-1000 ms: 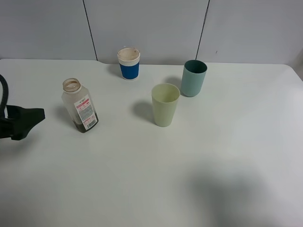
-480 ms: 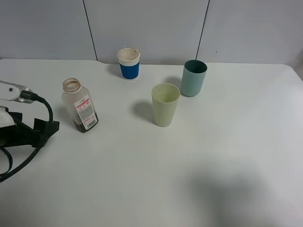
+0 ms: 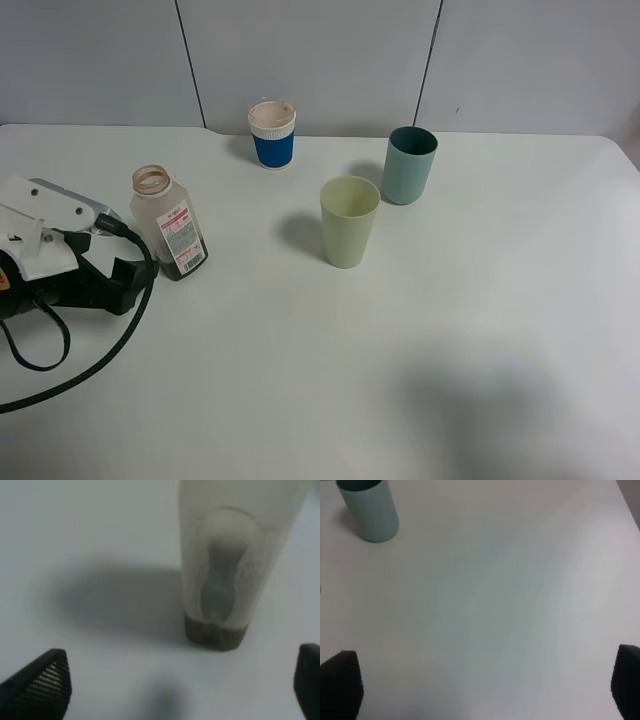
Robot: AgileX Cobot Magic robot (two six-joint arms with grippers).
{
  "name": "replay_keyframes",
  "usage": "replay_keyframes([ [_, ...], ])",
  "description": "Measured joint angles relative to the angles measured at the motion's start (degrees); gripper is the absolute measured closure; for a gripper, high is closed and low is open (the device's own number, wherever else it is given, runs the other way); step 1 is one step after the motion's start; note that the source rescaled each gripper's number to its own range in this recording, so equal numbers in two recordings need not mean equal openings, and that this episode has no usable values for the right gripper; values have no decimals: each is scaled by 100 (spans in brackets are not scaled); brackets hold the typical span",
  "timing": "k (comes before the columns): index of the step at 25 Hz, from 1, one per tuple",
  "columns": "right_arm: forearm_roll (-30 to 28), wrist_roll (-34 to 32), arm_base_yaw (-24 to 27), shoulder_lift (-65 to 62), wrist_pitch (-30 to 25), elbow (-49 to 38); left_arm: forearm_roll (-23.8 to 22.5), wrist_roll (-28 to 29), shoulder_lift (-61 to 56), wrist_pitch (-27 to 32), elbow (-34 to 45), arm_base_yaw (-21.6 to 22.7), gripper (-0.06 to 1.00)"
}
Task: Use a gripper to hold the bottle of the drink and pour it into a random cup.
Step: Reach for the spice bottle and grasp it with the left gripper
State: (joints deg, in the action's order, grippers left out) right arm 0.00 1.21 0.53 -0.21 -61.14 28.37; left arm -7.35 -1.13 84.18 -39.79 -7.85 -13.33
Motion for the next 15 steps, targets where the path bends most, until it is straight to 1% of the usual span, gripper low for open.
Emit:
replay_keyframes([
  [1,0,0,0,0,0,0,0,0,0,0,0,0,-3],
  [2,0,0,0,0,0,0,-32,19,213,-506,125,0,-3],
  [5,0,0,0,0,0,0,-54,113,490,-1309,322,0,-3],
  [7,0,0,0,0,0,0,-54,173,648,-1743,399,0,-3],
  [9,0,0,0,0,0,0,-54,191,849,-2100,419,0,-3],
  [15,0,0,0,0,0,0,-54,193,1676,-2856,432,0,-3],
])
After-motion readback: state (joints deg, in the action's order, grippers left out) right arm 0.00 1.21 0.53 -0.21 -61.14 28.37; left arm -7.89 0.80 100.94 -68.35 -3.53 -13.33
